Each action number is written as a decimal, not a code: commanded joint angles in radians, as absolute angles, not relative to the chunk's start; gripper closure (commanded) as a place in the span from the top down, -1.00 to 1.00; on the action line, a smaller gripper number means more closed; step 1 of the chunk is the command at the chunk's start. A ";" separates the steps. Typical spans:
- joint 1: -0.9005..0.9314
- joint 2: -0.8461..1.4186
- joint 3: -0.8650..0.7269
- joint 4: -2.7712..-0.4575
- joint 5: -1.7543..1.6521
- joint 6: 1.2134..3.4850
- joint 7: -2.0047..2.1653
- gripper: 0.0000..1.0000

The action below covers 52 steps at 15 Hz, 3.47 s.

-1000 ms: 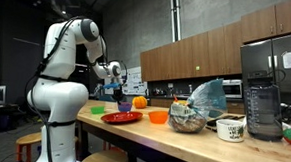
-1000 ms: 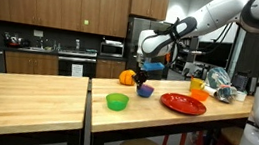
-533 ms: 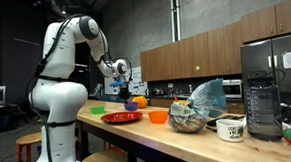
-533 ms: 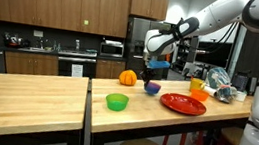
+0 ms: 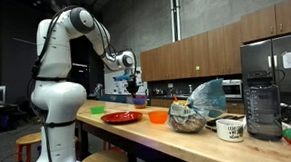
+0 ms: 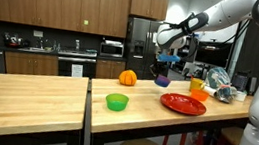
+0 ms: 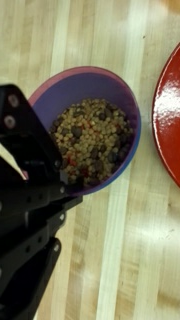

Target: Pour the contents in the blue bowl into the orange bowl

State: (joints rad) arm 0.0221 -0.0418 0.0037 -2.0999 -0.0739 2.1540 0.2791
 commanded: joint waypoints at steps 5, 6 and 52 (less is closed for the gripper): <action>-0.062 -0.181 -0.058 -2.220 -0.039 2.114 0.276 -0.97; -0.074 -0.190 -0.070 -2.235 -0.029 2.115 0.274 -0.97; -0.197 -0.470 -0.471 -2.561 0.991 2.410 -0.608 -0.97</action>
State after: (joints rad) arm -0.1811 -0.4369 -0.4681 -2.5394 0.9335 2.4097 -0.5465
